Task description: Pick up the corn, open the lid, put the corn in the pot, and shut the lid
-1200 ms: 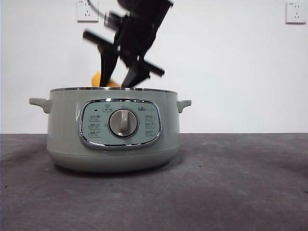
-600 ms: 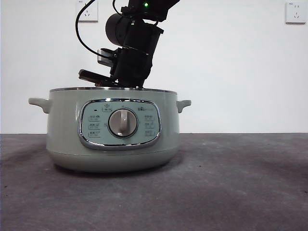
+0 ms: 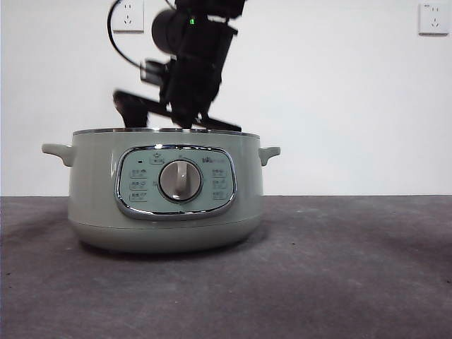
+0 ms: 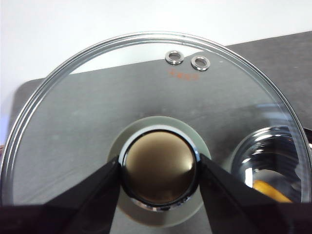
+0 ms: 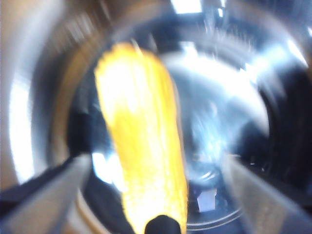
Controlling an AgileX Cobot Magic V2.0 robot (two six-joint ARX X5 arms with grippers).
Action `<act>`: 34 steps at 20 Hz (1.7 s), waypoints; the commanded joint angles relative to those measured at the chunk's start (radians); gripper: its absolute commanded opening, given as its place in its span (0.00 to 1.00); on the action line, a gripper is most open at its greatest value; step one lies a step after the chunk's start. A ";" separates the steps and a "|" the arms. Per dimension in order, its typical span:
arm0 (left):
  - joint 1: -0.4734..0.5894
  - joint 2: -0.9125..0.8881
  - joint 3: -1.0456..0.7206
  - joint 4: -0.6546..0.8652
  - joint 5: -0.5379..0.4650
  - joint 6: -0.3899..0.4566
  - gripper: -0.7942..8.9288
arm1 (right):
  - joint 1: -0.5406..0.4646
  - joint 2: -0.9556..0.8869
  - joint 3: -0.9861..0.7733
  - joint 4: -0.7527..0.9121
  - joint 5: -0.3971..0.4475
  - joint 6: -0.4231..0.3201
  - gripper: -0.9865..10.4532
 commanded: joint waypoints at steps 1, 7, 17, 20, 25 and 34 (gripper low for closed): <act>-0.006 -0.013 0.014 0.015 0.008 0.000 0.07 | 0.022 -0.039 0.077 -0.050 0.048 -0.006 0.55; -0.077 0.014 0.013 0.014 0.008 -0.031 0.07 | 0.054 -0.304 0.126 -0.235 0.214 -0.085 0.11; -0.306 0.083 -0.079 0.014 0.007 -0.023 0.07 | 0.054 -0.808 -0.151 -0.323 0.333 -0.076 0.08; -0.362 0.083 -0.174 0.014 0.007 -0.024 0.07 | 0.054 -0.980 -0.374 -0.323 0.373 -0.050 0.08; -0.434 0.083 -0.314 0.053 0.007 -0.025 0.07 | 0.054 -1.212 -0.691 -0.323 0.474 0.031 0.08; -0.502 0.084 -0.364 0.109 0.007 -0.049 0.07 | 0.054 -1.448 -0.945 -0.323 0.528 0.142 0.08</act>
